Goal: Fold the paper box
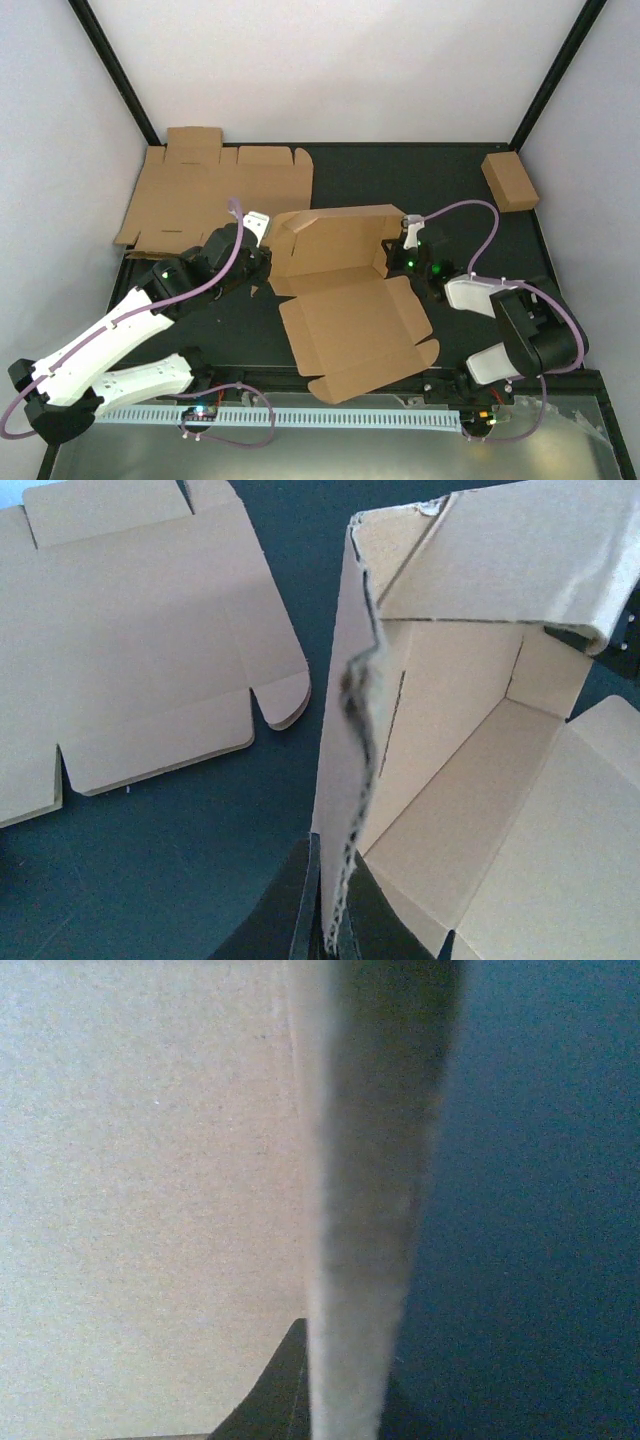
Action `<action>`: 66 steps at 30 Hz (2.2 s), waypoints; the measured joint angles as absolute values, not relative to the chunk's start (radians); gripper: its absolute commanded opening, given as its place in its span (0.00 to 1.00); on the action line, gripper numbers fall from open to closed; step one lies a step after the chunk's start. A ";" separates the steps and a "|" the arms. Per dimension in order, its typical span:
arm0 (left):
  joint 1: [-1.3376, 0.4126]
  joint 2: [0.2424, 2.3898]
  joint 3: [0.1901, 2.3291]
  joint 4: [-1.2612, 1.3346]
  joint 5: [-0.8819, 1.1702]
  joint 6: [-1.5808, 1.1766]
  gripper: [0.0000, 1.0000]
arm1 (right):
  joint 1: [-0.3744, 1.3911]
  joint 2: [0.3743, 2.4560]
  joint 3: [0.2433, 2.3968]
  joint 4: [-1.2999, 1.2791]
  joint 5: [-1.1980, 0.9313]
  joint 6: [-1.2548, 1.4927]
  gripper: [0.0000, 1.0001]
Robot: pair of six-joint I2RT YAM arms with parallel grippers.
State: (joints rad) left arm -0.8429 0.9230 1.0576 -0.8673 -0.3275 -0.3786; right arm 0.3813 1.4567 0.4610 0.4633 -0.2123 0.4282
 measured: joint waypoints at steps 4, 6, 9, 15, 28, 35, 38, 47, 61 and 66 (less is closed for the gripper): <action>-0.839 0.923 1.058 -0.867 -0.325 -0.379 0.02 | 0.382 1.427 0.427 0.480 -0.210 0.440 0.40; -0.839 0.923 1.058 -0.867 -0.323 -0.379 0.02 | 0.383 1.394 0.407 0.475 -0.209 0.452 0.46; -0.839 0.923 1.058 -0.867 -0.322 -0.378 0.02 | 0.385 1.319 0.382 0.464 -0.208 0.451 0.54; -0.839 0.922 1.058 -0.866 -0.323 -0.370 0.02 | 0.384 1.150 0.339 0.474 -0.193 0.447 0.57; -0.839 0.902 1.057 -0.868 -0.321 -0.367 0.02 | 0.383 1.254 0.262 0.565 -0.183 0.437 0.52; -0.837 0.889 1.055 -0.868 -0.321 -0.367 0.02 | 0.383 1.376 0.264 0.675 -0.194 0.456 0.43; -0.837 0.890 1.054 -0.868 -0.321 -0.367 0.02 | 0.383 1.432 0.274 0.738 -0.203 0.468 0.39; -0.832 0.890 1.046 -0.868 -0.319 -0.367 0.02 | 0.383 1.532 0.290 0.897 -0.212 0.485 0.35; -0.826 0.891 1.046 -0.868 -0.311 -0.367 0.01 | 0.383 1.594 0.329 1.044 -0.196 0.473 0.06; -0.824 0.891 1.046 -0.868 -0.312 -0.367 0.02 | 0.381 1.619 0.344 1.055 -0.171 0.463 0.01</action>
